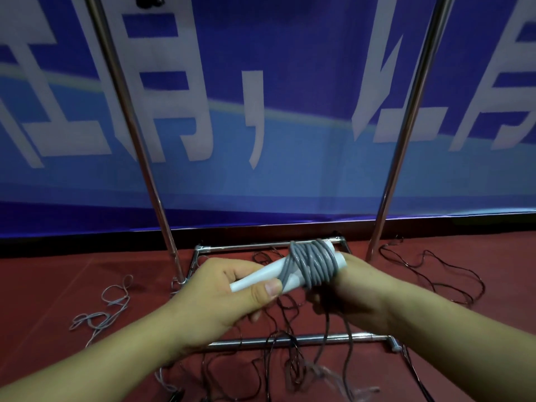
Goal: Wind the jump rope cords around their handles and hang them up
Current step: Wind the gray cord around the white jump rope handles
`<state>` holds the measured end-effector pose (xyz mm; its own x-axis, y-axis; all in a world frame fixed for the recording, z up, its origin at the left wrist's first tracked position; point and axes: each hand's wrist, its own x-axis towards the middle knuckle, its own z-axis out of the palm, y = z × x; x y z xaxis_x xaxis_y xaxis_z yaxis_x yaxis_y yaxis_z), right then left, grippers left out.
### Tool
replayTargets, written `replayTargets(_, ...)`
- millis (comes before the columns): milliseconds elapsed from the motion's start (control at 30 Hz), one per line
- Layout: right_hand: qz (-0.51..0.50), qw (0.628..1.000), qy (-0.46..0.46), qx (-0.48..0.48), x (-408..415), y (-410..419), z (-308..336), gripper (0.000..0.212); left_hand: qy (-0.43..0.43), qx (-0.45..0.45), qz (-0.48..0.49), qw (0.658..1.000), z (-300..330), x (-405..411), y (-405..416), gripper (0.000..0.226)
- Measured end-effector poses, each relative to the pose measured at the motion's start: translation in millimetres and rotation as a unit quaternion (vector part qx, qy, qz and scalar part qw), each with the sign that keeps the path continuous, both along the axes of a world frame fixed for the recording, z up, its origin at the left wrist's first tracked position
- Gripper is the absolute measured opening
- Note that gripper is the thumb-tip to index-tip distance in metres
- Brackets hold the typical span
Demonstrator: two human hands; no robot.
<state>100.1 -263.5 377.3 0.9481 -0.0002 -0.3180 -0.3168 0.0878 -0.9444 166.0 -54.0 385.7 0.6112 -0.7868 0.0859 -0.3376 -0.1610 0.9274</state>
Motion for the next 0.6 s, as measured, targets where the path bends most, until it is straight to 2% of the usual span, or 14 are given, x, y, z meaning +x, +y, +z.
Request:
replayTargets(67,-0.056,0.998,0.024,0.017,4,6,-7,0.015,0.030,-0.016,0.038,0.999,-3,2,-2,0.049)
replayTargets(100,-0.070,0.997,0.032,0.022,6,8,-9,0.020,0.039,-0.022,0.054,0.998,-3,4,-3,0.053)
replayTargets(233,-0.037,0.999,0.025,0.029,1,25,-4,0.027,0.061,-0.055,0.141,0.987,-6,6,-10,0.057)
replayTargets(300,-0.023,1.000,0.021,0.003,0,30,-1,0.028,0.072,-0.070,0.207,0.973,-9,11,-12,0.050)
replayTargets(400,-0.001,0.999,0.016,-0.044,-3,35,2,0.030,0.047,-0.036,0.263,0.963,-16,20,-9,0.044)
replayTargets(600,0.012,0.992,0.025,-0.127,-4,27,5,0.021,0.014,0.029,0.281,0.959,-23,28,-6,0.036)
